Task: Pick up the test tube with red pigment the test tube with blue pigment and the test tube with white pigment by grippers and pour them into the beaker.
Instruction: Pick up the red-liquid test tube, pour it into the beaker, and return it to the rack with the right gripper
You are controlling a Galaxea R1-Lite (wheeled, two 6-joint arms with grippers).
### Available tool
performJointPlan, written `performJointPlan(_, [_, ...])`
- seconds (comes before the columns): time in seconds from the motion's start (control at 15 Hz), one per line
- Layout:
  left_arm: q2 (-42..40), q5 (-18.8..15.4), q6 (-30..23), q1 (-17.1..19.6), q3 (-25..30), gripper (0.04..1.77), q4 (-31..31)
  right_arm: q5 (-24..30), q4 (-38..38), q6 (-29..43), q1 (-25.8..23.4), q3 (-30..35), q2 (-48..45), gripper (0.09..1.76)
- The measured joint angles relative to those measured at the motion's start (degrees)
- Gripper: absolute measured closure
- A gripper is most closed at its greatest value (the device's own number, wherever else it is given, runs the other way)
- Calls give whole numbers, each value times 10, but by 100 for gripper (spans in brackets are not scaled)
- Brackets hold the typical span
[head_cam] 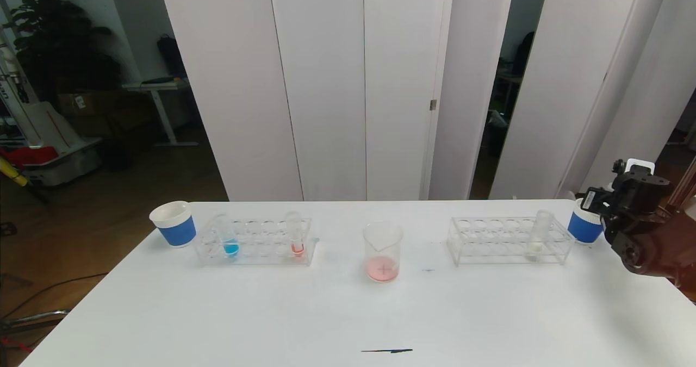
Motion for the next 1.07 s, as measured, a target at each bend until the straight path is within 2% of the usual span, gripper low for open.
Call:
performJointPlan(0.07, [0, 0, 0, 0, 0, 6, 0, 0, 0, 0, 0, 0, 0, 125])
performJointPlan(0.13, [0, 0, 0, 0, 0, 6, 0, 1, 0, 1, 0, 0, 0, 109])
performJointPlan(0.2, [0, 0, 0, 0, 0, 6, 0, 1, 0, 1, 0, 0, 0, 80])
performJointPlan(0.27, [0, 0, 0, 0, 0, 6, 0, 1, 0, 1, 0, 0, 0, 43])
performJointPlan(0.33, [0, 0, 0, 0, 0, 6, 0, 1, 0, 1, 0, 0, 0, 18])
performJointPlan(0.4, [0, 0, 0, 0, 0, 6, 0, 0, 0, 1, -1, 0, 0, 10])
performJointPlan(0.8, [0, 0, 0, 0, 0, 6, 0, 11, 14, 1, -1, 1, -29, 10])
performJointPlan(1.07, [0, 0, 0, 0, 0, 6, 0, 63, 81, 2, 9, 29, -132, 10])
